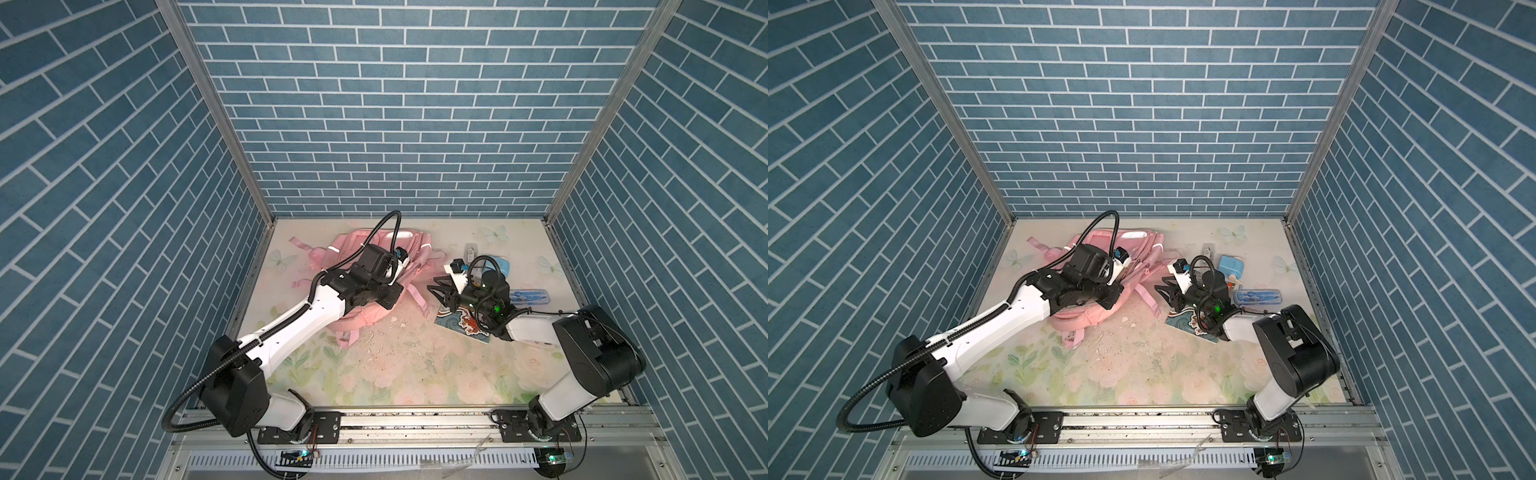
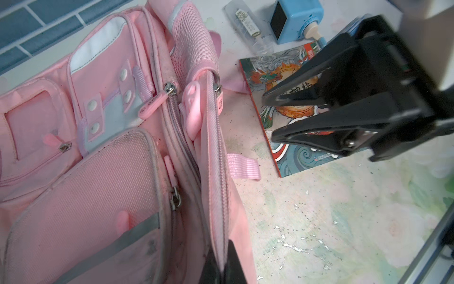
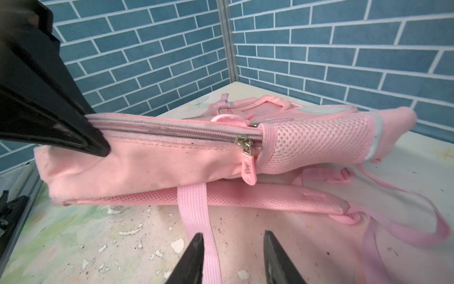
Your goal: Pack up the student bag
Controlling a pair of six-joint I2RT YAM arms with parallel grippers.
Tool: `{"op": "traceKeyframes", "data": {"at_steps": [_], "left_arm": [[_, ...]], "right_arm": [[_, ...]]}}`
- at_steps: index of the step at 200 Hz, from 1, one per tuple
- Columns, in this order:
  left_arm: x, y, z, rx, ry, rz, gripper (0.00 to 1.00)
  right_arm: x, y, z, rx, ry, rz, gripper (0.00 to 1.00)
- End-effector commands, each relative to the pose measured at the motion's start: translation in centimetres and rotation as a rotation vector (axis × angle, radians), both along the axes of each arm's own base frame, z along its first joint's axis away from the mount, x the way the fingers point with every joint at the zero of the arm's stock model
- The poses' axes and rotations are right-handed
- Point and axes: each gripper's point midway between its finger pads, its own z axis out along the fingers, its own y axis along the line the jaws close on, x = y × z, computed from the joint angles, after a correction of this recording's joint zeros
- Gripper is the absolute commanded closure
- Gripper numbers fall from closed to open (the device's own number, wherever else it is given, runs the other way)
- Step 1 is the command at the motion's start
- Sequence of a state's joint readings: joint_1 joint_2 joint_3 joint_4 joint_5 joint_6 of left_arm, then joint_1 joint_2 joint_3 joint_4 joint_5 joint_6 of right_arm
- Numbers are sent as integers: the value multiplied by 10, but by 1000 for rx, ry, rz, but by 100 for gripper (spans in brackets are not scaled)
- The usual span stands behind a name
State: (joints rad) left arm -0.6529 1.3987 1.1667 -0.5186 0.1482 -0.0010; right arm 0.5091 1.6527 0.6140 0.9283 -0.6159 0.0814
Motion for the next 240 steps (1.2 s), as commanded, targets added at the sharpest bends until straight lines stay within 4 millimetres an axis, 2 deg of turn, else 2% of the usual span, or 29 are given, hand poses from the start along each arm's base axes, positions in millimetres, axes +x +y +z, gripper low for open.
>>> {"op": "traceKeyframes", "data": {"at_steps": [1, 75, 105, 142, 200, 240], "left_arm": [[0, -12, 47, -102, -108, -56, 100], [-6, -13, 50, -127, -111, -70, 100], [-7, -13, 48, -128, -109, -72, 100], [-5, -13, 47, -130, -108, -69, 100], [-9, -14, 53, -138, -118, -89, 100], [-10, -13, 49, -133, -109, -89, 100]], "right_arm": [[1, 16, 18, 64, -79, 76, 59], [7, 37, 17, 122, -76, 153, 61], [11, 40, 23, 149, -89, 165, 64], [15, 41, 21, 135, -93, 158, 69], [22, 37, 1, 105, -33, 137, 63], [21, 37, 10, 122, -53, 154, 58]]}}
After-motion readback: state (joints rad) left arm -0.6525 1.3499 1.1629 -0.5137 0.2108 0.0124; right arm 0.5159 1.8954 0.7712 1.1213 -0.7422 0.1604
